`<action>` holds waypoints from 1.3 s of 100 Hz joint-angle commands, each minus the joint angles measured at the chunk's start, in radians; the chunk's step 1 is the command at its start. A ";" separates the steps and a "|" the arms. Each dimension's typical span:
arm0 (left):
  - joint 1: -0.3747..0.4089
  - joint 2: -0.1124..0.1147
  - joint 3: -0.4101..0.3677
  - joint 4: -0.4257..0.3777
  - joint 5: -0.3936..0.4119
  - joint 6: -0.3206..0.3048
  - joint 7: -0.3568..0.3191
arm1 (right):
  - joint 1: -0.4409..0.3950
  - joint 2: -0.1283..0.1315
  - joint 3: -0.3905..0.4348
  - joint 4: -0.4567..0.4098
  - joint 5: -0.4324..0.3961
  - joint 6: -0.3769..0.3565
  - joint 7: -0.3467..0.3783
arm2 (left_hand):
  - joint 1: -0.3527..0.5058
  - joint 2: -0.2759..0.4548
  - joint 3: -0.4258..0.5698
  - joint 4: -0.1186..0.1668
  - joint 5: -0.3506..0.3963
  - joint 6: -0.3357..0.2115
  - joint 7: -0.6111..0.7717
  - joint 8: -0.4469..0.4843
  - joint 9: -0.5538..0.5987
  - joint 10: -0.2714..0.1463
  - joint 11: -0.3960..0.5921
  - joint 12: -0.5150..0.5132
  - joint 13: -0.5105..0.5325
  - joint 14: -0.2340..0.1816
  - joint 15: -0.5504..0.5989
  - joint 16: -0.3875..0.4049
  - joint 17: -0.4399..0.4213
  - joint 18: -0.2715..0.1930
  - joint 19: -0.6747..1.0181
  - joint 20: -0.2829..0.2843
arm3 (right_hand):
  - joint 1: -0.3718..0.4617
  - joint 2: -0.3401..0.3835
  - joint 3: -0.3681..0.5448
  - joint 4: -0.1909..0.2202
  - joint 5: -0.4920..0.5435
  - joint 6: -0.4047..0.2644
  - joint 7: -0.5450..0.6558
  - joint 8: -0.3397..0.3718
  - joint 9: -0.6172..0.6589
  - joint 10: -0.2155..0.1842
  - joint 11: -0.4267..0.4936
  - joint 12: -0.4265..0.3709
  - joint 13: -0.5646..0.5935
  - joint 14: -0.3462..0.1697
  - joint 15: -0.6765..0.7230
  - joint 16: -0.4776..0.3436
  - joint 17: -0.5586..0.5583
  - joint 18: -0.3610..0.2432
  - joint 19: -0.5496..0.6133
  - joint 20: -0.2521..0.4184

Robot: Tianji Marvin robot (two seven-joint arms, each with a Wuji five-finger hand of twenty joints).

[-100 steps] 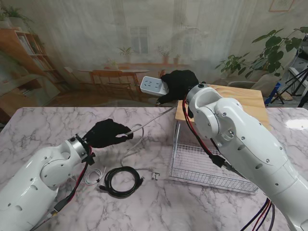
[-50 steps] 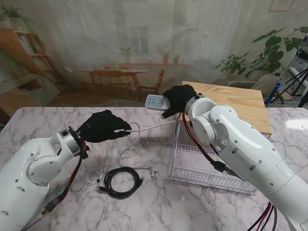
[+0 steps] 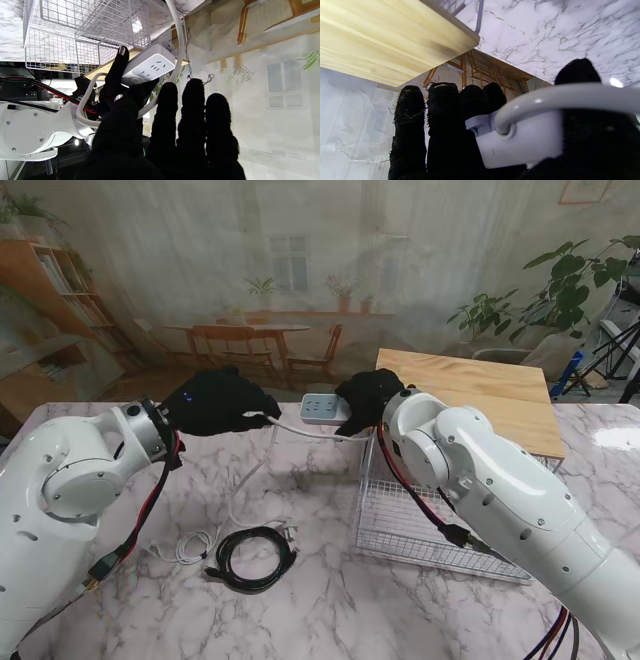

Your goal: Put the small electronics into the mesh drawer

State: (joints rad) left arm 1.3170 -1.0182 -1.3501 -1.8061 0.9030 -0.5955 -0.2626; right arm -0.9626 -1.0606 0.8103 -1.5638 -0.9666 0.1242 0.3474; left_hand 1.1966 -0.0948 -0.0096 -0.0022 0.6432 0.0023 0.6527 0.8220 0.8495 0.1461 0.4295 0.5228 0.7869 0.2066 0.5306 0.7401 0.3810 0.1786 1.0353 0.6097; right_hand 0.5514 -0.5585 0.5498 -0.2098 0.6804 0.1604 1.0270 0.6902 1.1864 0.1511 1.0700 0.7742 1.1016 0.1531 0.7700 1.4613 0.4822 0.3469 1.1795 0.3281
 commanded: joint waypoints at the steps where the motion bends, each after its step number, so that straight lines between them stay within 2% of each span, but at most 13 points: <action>1: -0.020 0.001 0.002 0.003 0.017 0.007 -0.010 | -0.013 0.000 0.005 -0.008 0.010 -0.001 0.000 | 0.038 0.001 0.024 0.005 0.025 0.025 0.005 0.027 0.022 -0.032 0.019 0.019 0.017 0.000 0.034 0.015 0.003 0.001 0.028 0.025 | 0.207 0.157 0.315 -0.026 0.100 -0.206 0.081 0.002 0.116 -0.082 0.105 -0.002 0.024 -0.072 0.090 0.009 0.008 0.033 0.024 0.017; 23: -0.096 -0.001 0.038 0.051 0.019 0.062 -0.025 | -0.047 -0.003 0.035 -0.047 0.069 0.020 0.001 | 0.036 0.002 0.020 0.002 0.031 0.020 -0.014 0.031 0.044 -0.031 0.075 0.077 0.039 -0.010 0.101 0.095 0.018 -0.005 0.059 0.051 | 0.208 0.157 0.314 -0.026 0.101 -0.204 0.080 0.002 0.114 -0.079 0.105 -0.002 0.022 -0.070 0.090 0.009 0.005 0.034 0.022 0.016; 48: -0.193 -0.002 0.105 0.104 0.009 0.099 -0.050 | -0.113 -0.009 0.072 -0.109 0.153 0.047 -0.025 | 0.028 0.005 0.009 0.000 0.039 0.000 -0.025 -0.010 0.064 -0.061 0.120 0.121 0.063 -0.031 0.139 0.140 0.039 -0.014 0.082 0.067 | 0.214 0.157 0.311 -0.025 0.101 -0.200 0.079 0.002 0.112 -0.074 0.105 -0.002 0.020 -0.061 0.087 0.007 0.000 0.035 0.022 0.017; 81: -0.290 -0.006 0.191 0.169 -0.010 0.135 -0.072 | -0.182 -0.012 0.092 -0.158 0.224 -0.019 -0.056 | 0.016 -0.001 0.003 -0.003 0.047 -0.016 -0.019 -0.049 0.097 -0.086 0.170 0.152 0.101 -0.047 0.183 0.169 0.073 -0.029 0.103 0.074 | 0.215 0.155 0.309 -0.023 0.103 -0.206 0.077 0.004 0.112 -0.074 0.105 -0.001 0.022 -0.062 0.085 0.005 0.003 0.038 0.023 0.018; 107: -0.348 -0.004 0.236 0.207 -0.035 0.148 -0.110 | -0.218 -0.011 0.113 -0.196 0.301 -0.076 -0.051 | 0.010 -0.009 0.001 -0.005 0.059 -0.032 -0.023 -0.084 0.111 -0.097 0.184 0.161 0.111 -0.046 0.199 0.179 0.081 -0.025 0.114 0.079 | 0.216 0.152 0.309 -0.023 0.106 -0.214 0.075 0.005 0.111 -0.074 0.105 -0.001 0.021 -0.065 0.083 0.005 0.005 0.037 0.023 0.018; 123: -0.376 -0.005 0.272 0.228 -0.048 0.148 -0.117 | -0.227 -0.011 0.116 -0.209 0.388 -0.090 -0.035 | 0.007 -0.008 0.001 -0.006 0.061 -0.045 -0.017 -0.094 0.113 -0.105 0.185 0.164 0.112 -0.050 0.201 0.182 0.082 -0.029 0.116 0.081 | 0.216 0.148 0.309 -0.022 0.108 -0.217 0.074 0.006 0.111 -0.074 0.104 -0.001 0.022 -0.064 0.082 0.004 0.009 0.041 0.023 0.017; 130: -0.390 -0.006 0.292 0.239 -0.060 0.153 -0.123 | -0.225 -0.010 0.118 -0.215 0.461 -0.081 -0.007 | 0.005 -0.007 0.001 -0.007 0.060 -0.047 -0.015 -0.096 0.115 -0.106 0.186 0.166 0.114 -0.050 0.203 0.184 0.084 -0.030 0.118 0.082 | 0.216 0.147 0.311 -0.022 0.109 -0.221 0.072 0.006 0.111 -0.078 0.103 -0.001 0.021 -0.066 0.080 0.003 0.010 0.041 0.023 0.017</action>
State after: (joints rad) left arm 0.9451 -1.0188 -1.0686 -1.5813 0.8511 -0.4526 -0.3634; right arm -1.1849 -1.0686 0.9318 -1.7629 -0.5241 0.0373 0.3121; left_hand 1.1774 -0.1071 -0.0121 -0.0022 0.6662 -0.0836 0.6217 0.7330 0.9289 0.0559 0.5866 0.6759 0.8792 0.1630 0.7036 0.9072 0.4586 0.1624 1.1221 0.6693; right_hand 0.5514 -0.5585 0.5504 -0.2098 0.6807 0.1604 1.0270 0.6902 1.1875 0.1510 1.0699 0.7742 1.1018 0.1531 0.7700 1.4609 0.4868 0.3591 1.1805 0.3289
